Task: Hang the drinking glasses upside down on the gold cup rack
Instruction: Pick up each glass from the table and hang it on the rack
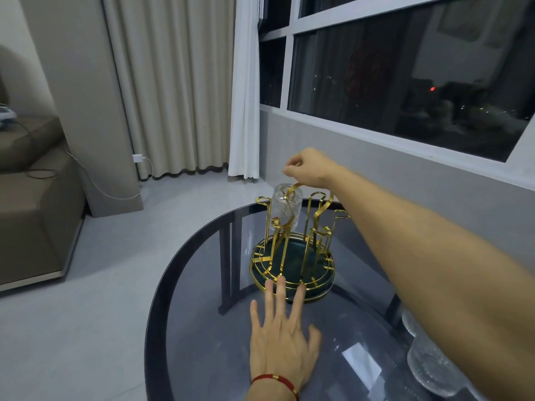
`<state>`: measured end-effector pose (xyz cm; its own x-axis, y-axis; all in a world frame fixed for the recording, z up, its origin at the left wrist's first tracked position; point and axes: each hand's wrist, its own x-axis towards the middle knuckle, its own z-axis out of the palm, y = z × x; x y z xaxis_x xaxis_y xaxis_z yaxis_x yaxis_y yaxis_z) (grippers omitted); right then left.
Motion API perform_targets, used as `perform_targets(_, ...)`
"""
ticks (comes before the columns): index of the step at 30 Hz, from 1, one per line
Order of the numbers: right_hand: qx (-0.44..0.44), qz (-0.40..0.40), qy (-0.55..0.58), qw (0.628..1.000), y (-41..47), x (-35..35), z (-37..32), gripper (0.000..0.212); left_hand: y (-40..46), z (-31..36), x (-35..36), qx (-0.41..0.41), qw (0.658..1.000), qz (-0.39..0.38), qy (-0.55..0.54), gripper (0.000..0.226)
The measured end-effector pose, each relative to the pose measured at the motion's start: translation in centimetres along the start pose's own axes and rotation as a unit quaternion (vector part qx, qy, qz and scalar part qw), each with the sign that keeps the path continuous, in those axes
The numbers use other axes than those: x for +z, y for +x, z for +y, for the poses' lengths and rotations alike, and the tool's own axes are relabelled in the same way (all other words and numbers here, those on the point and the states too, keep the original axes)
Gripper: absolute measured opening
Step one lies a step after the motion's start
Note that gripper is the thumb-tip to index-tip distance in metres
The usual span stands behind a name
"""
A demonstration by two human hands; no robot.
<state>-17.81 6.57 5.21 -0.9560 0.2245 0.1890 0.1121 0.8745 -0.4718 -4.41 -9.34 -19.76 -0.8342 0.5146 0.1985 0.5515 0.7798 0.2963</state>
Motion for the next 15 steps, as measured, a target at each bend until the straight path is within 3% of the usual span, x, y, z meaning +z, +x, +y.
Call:
perform_targets(5,-0.017,0.134,0.097,0.986,-9.2,-2.0,2.0,0.033,-0.4,0.3,-0.6,-0.003,1.0,0.016,-0.003,0.075)
perform_targets(10,0.018,0.201,0.13,0.971,-23.4,-1.0,4.6,0.026,-1.4,1.5,-1.9,0.024,0.999,0.04,0.014,0.074)
perform_targets(15,0.034,0.253,0.056,0.965,-34.7,1.2,7.4,0.026,-2.6,5.7,-3.2,0.124,0.984,0.04,-0.12,0.077)
